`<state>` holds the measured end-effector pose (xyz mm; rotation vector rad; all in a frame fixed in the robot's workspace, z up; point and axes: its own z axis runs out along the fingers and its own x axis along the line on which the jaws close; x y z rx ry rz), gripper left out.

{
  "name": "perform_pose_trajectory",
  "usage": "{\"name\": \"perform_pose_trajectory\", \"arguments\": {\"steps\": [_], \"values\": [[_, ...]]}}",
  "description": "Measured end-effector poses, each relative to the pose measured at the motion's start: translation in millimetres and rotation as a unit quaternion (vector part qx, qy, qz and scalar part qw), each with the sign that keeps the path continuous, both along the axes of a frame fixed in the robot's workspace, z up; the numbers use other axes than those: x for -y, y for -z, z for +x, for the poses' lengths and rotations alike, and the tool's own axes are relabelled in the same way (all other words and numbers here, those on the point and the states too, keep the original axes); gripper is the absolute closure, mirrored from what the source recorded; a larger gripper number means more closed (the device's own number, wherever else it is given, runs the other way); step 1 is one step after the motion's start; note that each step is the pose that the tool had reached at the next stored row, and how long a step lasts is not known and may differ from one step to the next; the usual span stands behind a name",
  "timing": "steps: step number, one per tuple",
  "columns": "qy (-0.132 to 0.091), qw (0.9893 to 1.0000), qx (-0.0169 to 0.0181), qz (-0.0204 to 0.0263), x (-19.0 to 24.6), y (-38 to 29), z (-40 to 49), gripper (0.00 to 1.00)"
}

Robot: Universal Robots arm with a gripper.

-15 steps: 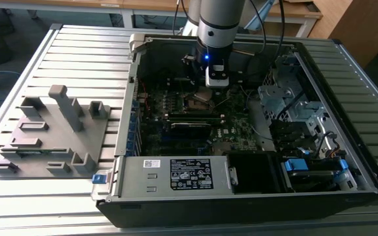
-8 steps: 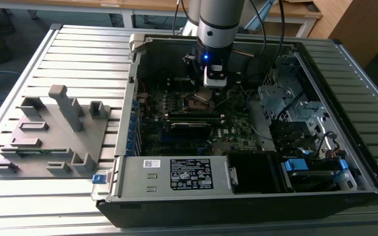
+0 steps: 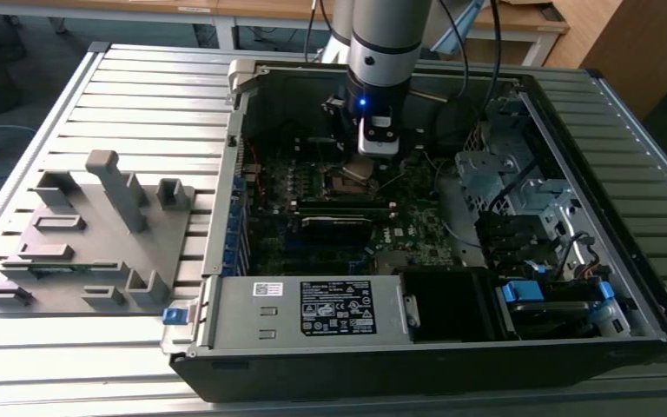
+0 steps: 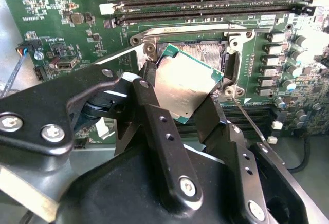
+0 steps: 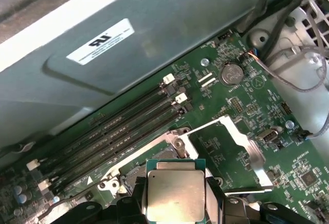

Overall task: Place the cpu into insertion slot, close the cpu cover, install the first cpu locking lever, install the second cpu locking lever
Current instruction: 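Place the cpu into insertion slot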

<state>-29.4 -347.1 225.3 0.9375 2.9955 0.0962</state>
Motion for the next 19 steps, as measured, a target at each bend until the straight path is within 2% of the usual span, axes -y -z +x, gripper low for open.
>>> {"name": "perform_pose_trajectory", "arguments": {"steps": [3, 5, 8, 10, 13, 15, 19], "values": [[0.027, 0.9996, 0.0000, 0.0000, 0.0, 1.2, 0.0, 0.46], [0.045, 0.9990, 0.0000, 0.0000, 0.0, 2.0, 0.0, 0.46], [0.072, 0.9974, 0.0000, 0.0000, 0.0, 3.1, 0.0, 0.46], [0.090, 0.9960, 0.0000, 0.0000, 0.0, 4.0, 0.0, 0.46], [0.117, 0.9932, 0.0000, 0.0000, 0.0, 5.4, 0.0, 0.46], [0.135, 0.9908, 0.0000, 0.0000, 0.0, 6.3, 0.0, 0.46], [0.171, 0.9853, 0.0000, -0.0001, 0.0, 7.7, -0.1, 0.46]]}}
